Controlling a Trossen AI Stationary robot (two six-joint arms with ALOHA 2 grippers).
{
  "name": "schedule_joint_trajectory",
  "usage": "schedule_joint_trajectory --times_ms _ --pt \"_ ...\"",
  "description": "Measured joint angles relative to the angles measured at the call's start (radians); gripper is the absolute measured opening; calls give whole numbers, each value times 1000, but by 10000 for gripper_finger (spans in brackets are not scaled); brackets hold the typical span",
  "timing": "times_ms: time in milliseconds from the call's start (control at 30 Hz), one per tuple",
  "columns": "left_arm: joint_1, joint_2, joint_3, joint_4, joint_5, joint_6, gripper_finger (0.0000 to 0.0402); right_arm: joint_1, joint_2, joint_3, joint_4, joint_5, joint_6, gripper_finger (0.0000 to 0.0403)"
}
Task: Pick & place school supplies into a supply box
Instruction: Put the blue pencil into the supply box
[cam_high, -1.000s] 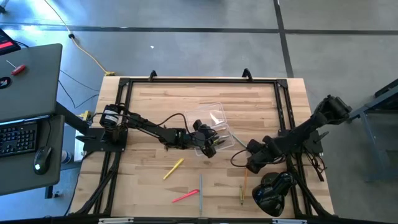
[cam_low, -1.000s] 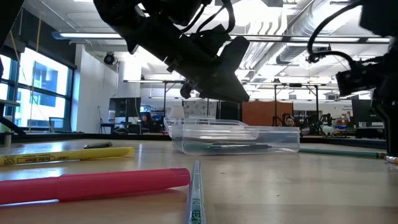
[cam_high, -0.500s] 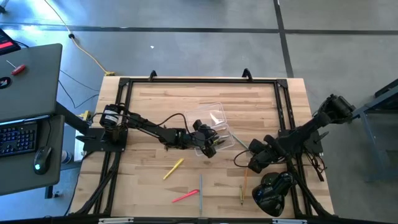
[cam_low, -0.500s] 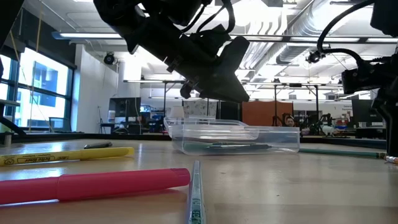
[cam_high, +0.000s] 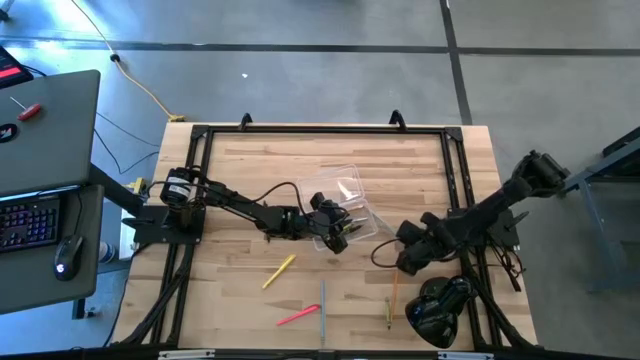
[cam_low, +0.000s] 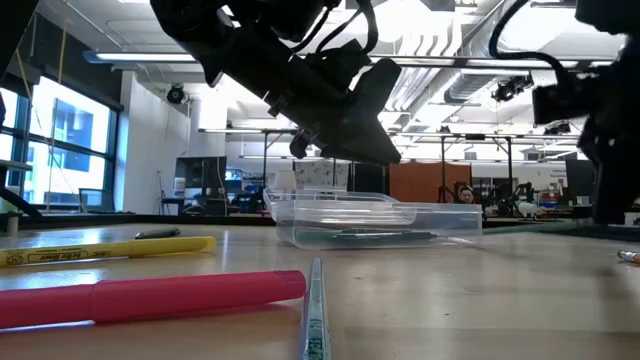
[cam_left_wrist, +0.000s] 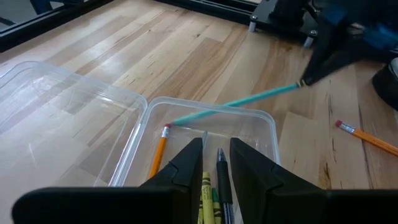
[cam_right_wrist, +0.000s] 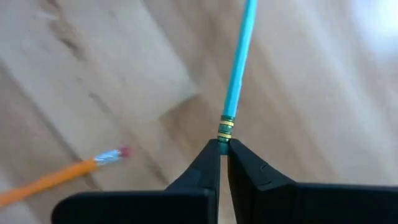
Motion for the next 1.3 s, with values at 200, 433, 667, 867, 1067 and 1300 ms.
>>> schedule_joint_trajectory --times_ms 200,433,667,867,1067,1300 --pt "0 0 0 0 3 0 113 -1 -3 111 -243 79 38 3" --pt "0 0 0 0 6 0 113 21 -3 221 -352 202 14 2" --pt "0 0 0 -7 11 0 113 23 -4 263 -248 309 -207 1" --pt "-1 -44 2 -86 56 5 113 18 -4 263 -181 283 -304 1" --pt "-6 -143 7 -240 51 4 113 15 -4 258 -179 277 -311 1" --pt "-22 -275 4 -429 -16 -29 113 -28 -5 252 -23 226 -490 1"
